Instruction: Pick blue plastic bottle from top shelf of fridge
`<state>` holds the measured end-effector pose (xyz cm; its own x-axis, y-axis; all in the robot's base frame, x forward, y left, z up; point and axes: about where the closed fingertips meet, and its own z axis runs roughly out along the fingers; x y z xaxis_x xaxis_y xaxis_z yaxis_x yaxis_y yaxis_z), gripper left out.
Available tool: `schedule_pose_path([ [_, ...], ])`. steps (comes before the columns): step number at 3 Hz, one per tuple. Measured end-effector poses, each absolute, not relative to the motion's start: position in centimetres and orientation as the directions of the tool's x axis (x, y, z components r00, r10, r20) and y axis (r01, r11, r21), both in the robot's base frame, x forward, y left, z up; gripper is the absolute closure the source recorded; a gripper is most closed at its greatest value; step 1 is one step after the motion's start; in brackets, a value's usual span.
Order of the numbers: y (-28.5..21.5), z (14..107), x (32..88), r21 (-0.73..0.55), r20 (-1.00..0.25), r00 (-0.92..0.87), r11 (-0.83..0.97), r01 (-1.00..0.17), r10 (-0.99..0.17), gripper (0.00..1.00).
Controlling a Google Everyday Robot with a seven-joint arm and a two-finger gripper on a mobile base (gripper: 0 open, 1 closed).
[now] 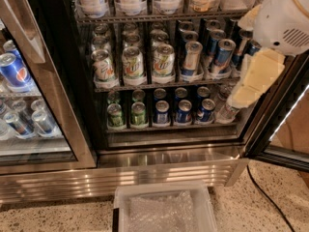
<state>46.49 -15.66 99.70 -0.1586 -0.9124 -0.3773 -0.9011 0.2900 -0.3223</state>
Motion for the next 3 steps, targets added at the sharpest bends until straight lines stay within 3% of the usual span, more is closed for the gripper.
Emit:
schedule_pose_path([
  [1,-12.9,100.7,47.2,-0.338,-0.514,-0.194,0.405,-0.849,-0.835,0.0],
  [3,-11.8,101.7,49.1,-0.387,-0.542,-0.169,0.423,-0.819,-0.823,0.0],
])
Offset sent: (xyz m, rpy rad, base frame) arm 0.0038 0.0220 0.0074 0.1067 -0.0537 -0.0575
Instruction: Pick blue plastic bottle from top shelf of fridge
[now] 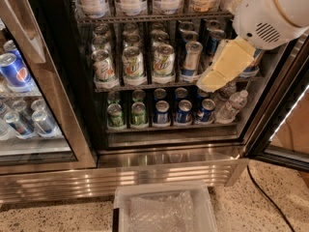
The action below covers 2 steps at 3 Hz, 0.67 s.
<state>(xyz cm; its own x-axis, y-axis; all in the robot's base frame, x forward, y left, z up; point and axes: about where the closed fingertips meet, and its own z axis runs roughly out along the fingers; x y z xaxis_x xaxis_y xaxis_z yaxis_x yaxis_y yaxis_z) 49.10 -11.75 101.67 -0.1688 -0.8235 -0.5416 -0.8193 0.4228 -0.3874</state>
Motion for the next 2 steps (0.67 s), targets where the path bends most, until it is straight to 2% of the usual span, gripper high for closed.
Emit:
schedule_pose_path([
  [2,-5.7,98.1,54.3,-0.363,-0.661,-0.144,0.482,-0.798,-0.736,0.0],
])
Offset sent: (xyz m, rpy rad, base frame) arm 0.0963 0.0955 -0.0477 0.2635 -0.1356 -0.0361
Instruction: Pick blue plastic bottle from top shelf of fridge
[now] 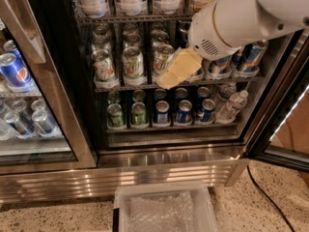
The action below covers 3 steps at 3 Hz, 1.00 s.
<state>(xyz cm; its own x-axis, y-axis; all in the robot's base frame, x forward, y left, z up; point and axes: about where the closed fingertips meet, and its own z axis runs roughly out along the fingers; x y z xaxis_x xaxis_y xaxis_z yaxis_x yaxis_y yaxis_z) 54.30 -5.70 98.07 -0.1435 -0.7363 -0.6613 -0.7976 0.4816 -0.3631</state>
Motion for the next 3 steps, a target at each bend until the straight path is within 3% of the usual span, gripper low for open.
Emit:
schedule_pose_path([
  [2,-1.5,99.0,56.7,-0.388,-0.775,-0.08,0.572,-0.723,-0.627,0.0],
  [3,-1.5,99.1,56.6,-0.388,-0.775,-0.078,0.57,-0.724,-0.627,0.0],
])
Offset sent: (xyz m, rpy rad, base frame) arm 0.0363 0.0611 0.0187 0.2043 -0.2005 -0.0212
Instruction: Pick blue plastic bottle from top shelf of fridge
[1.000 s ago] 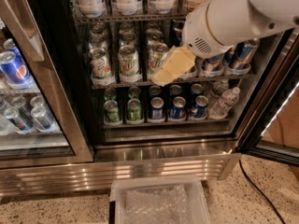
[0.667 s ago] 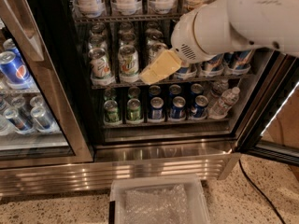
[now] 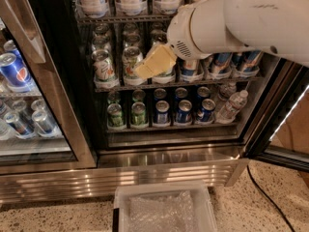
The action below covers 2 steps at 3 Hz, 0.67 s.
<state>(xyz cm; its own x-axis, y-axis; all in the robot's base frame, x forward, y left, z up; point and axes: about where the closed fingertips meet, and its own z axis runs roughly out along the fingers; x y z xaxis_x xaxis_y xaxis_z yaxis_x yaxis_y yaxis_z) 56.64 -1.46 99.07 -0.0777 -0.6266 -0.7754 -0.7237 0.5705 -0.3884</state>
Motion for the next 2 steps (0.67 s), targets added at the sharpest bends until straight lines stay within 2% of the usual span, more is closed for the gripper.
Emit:
schedule_pose_path([
  [2,3.9,104.5,55.8,-0.426,-0.827,0.075,0.535,-0.729,-0.557,0.0],
])
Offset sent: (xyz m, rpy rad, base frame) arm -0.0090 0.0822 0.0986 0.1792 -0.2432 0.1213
